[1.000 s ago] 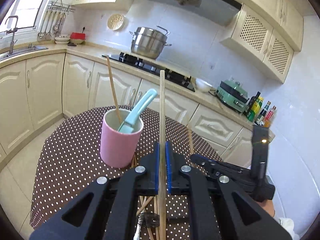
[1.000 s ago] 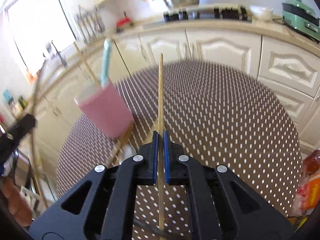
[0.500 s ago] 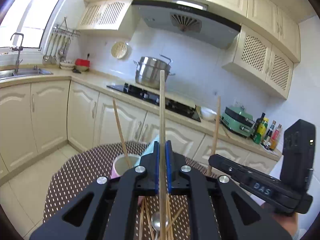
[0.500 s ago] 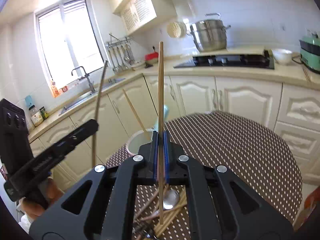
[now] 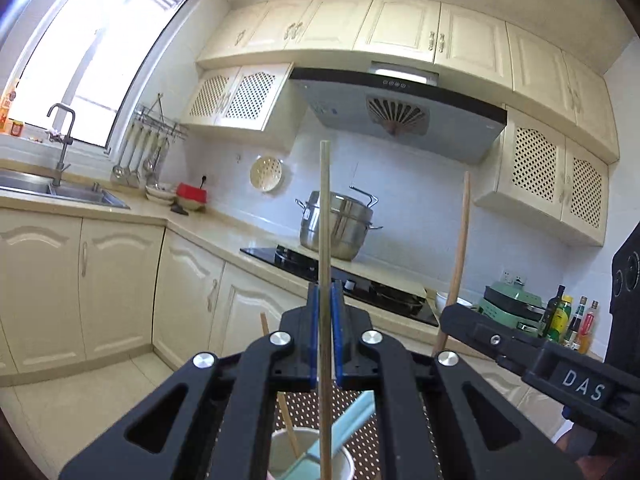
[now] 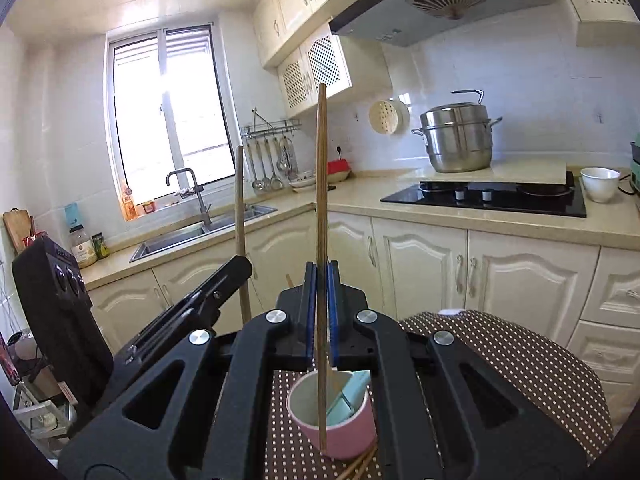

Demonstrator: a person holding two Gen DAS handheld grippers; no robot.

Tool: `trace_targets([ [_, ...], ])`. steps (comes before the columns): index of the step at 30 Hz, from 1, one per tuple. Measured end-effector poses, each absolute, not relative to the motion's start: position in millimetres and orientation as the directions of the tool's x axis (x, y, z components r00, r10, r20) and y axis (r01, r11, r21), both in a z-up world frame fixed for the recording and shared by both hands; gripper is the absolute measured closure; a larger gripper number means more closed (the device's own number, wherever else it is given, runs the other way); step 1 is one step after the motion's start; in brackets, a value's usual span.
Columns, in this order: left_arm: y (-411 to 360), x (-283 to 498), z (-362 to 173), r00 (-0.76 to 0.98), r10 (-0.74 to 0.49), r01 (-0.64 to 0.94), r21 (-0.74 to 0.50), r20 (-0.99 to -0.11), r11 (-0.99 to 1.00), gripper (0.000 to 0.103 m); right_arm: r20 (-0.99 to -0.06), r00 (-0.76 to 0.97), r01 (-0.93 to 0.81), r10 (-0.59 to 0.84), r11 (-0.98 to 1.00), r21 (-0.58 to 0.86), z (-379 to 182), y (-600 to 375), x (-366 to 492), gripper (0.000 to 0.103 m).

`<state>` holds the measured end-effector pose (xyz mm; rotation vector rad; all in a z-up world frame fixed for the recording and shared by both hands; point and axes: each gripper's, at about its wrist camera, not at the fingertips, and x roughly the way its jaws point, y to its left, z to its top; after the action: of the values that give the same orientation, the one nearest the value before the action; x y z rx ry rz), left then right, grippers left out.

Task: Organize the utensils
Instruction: 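Lower both held chopsticks into the pink cup and open both tools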

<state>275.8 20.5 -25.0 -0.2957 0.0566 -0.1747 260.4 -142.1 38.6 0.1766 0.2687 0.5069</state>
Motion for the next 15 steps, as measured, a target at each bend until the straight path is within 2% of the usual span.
trace_targets([
  [6,22.2,296.6,-30.0,0.987,-0.158,0.16,-0.301,0.031,0.94,0.097,-0.182,0.849,-0.457,0.495,0.863,0.215,31.0,-133.1,277.1,0.097],
  [15,18.6,313.9,-55.6,0.987,-0.157,0.145,-0.27,-0.026,0.952,0.097,-0.247,0.827,-0.454,0.504,0.859,0.236,0.1,-129.0,292.9,0.097],
])
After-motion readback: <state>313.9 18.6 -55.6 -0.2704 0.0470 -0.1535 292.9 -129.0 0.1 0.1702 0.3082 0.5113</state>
